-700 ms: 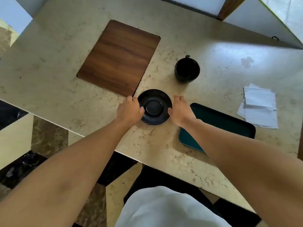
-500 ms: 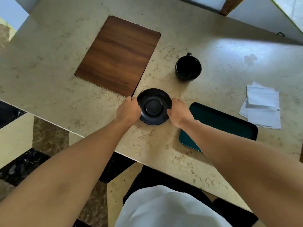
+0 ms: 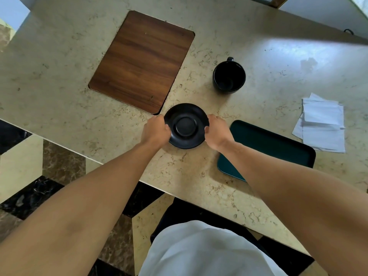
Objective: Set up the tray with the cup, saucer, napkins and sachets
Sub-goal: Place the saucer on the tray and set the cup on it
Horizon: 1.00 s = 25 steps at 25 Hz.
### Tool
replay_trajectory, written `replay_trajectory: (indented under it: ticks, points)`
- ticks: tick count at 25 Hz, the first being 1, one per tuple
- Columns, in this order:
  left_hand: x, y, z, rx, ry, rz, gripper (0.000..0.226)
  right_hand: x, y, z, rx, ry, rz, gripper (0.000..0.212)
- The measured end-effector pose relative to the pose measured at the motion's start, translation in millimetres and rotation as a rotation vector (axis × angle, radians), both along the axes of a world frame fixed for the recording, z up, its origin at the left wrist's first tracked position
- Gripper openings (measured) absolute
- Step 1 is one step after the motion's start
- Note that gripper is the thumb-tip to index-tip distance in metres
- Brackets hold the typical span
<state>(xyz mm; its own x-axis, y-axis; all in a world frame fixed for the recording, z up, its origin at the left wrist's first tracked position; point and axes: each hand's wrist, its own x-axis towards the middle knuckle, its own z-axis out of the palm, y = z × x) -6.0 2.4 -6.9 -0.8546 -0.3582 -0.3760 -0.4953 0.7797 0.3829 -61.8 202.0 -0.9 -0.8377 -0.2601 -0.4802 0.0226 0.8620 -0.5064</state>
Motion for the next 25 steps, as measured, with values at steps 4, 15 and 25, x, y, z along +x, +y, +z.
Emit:
replay_trajectory:
  ticks: [4, 15, 25]
  points:
    - [4.1, 5.2, 5.7, 0.027, 0.027, 0.046, 0.016, 4.9, 4.3, 3.4, -0.056, -0.004, -0.042, 0.041]
    - [-9.1, 65.9, 43.0, 0.094, 0.157, 0.007, 0.02, 18.4, 77.4, 32.2, -0.126, 0.05, -0.225, 0.041]
    - [-14.0, 140.0, 42.7, 0.115, 0.125, -0.191, 0.022, 37.0, 164.4, 39.4, -0.122, 0.055, -0.364, 0.038]
